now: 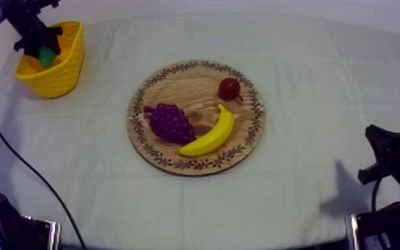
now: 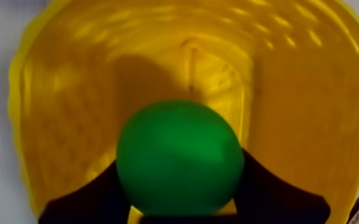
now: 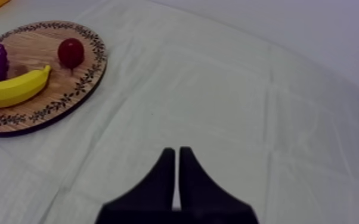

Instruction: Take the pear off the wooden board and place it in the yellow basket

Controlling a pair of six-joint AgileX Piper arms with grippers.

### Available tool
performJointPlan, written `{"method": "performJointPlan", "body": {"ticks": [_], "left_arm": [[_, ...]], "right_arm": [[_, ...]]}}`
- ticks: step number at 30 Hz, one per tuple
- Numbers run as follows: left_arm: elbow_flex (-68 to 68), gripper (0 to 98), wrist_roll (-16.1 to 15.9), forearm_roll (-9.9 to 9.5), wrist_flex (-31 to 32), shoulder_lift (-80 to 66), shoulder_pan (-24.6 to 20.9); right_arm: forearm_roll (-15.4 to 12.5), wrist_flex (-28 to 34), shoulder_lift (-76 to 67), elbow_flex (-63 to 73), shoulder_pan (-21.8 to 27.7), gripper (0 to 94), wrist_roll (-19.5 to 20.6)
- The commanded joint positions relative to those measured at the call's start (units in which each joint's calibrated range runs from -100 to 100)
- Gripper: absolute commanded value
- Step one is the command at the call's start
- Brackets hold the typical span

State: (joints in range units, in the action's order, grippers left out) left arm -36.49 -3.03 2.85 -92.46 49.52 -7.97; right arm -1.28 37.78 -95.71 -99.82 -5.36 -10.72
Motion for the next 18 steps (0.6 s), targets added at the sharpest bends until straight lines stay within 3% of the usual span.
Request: {"method": "performJointPlan", "body": {"ticks": [1,7,14,18], "left_arm": [[0.1,44.4,0.3,0.03,0.4,0.2,0.0],[1.6,60.0,1.7,0.16,1.8,0.2,0.1],[4.2,76.6,4.7,-1.72,3.2,-1.1,0.6],[6.2,90.2,4.7,-2.47,4.9,-2.5,0.8]], "right_arm": [[0.0,0.0,0.0,0.0,0.0,0.4,0.0],[0.0,0.0,0.0,0.0,0.0,0.4,0.0],[0.0,0.0,0.0,0.0,0.0,0.4,0.0],[0.0,0.0,0.0,0.0,0.0,0.4,0.0]]}}
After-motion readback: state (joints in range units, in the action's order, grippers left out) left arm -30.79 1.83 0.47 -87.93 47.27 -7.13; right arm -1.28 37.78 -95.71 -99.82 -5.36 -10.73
